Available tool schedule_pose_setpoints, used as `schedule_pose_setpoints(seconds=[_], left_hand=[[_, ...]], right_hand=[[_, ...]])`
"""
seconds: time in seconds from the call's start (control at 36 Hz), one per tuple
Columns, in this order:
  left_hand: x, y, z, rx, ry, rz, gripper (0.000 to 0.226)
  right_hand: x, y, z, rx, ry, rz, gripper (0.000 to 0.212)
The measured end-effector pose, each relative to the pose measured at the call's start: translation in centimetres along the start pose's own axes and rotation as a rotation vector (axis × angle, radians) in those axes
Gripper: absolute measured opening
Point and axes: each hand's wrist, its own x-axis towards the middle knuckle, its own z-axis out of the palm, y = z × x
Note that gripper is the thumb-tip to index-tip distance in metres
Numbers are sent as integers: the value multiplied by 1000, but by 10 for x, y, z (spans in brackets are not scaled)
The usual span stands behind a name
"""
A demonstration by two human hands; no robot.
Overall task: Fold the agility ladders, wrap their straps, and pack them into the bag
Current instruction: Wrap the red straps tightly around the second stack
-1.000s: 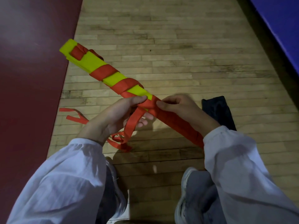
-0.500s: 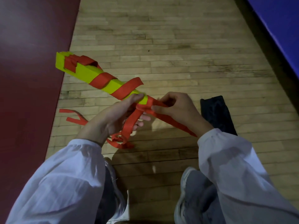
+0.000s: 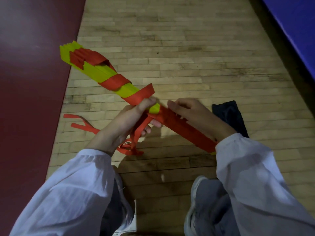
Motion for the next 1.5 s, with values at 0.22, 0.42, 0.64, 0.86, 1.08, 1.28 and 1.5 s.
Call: schedule_pose_setpoints(seconds=[0.22, 0.42, 0.64, 0.86, 1.08, 1.28, 1.5], left_hand=[[-3, 4, 6, -4, -20, 79, 45], [0, 5, 6, -39, -69, 2, 57], [-1, 6, 1, -94, -130, -122, 66], [2, 6, 2, -141, -114, -113, 75], [6, 4, -2, -215, -86, -132, 70], [8, 1, 0, -165, -10, -76, 33], [7, 2, -3, -170, -64, -45, 33]], right_hand=[[-1, 2, -4, 36, -250, 122, 73], [-3, 2, -1, 42, -205, 103, 74], [3, 6, 5, -3, -64, 32, 54], [7, 6, 18, -116, 59, -28, 41], [8, 10, 21, -250, 174, -28, 49], [9, 11, 25, -275, 227, -48, 54], [5, 7, 17, -107, 156, -11, 51]])
